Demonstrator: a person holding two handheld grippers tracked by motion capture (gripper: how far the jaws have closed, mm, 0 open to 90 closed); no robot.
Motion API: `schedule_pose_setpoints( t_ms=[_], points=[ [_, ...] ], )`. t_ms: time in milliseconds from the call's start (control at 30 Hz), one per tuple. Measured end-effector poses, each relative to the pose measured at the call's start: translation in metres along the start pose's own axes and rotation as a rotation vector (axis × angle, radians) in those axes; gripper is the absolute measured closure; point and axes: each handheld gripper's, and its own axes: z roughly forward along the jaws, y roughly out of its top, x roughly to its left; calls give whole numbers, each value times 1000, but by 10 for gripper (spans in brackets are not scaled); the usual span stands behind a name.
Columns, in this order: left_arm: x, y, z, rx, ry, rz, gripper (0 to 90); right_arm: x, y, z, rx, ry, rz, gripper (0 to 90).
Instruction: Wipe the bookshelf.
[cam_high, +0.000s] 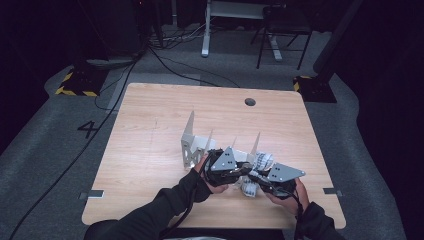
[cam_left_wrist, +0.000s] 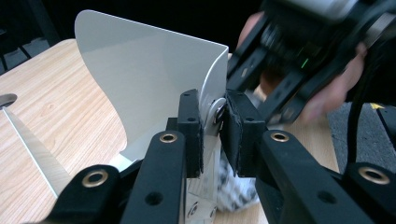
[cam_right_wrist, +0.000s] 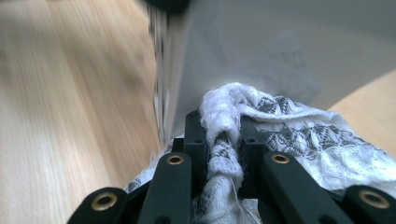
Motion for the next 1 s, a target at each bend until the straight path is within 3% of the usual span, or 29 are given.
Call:
schedule_pose_setpoints(
  t_ms=[100,200,467,600,700,767,1000],
  points=[
    [-1,1,1,0,8,1,774,2,-9,11,60,9,24,790],
    [-3,2,5,0,15,-3,774,4,-9,5,65,2,39,790],
    [-5,13,28,4,30,-11,764,4,-15,-24,16,0,101,788],
    [-8,19,33,14,34,-5,660,10,-13,-35,-7,-12,95,787],
    [-16,26,28,28,41,41,499,11,-13,-39,-28,-3,100,786],
    [-17,30,22,12,33,34,446,11,-12,-40,-32,2,103,785],
    [-21,39,-26,-35,37,40,367,19,-5,-37,-28,-11,71,777]
  ],
)
